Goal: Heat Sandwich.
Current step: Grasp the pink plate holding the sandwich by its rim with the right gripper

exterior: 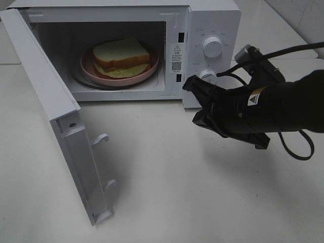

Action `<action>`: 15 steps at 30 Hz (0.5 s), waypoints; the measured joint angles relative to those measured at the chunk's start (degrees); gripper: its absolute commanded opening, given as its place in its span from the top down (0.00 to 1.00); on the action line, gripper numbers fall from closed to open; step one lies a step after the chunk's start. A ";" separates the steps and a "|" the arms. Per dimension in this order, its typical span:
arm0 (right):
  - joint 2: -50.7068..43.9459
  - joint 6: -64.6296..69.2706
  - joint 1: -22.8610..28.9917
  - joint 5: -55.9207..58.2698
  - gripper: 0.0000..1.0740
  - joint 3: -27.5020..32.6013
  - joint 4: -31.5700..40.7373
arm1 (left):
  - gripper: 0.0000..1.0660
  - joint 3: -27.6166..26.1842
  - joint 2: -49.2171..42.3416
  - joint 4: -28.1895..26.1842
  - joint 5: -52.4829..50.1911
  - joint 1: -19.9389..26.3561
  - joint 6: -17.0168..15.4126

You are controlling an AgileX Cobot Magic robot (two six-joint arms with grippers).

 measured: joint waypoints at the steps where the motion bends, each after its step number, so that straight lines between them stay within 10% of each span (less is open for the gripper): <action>1: 0.00 0.00 0.00 0.00 0.97 0.00 0.00 | 0.08 0.00 0.00 0.00 0.00 0.00 0.00; 15: -1.20 -35.47 0.00 29.39 0.94 -9.74 -0.46 | 0.08 0.00 0.00 0.00 0.00 0.00 0.00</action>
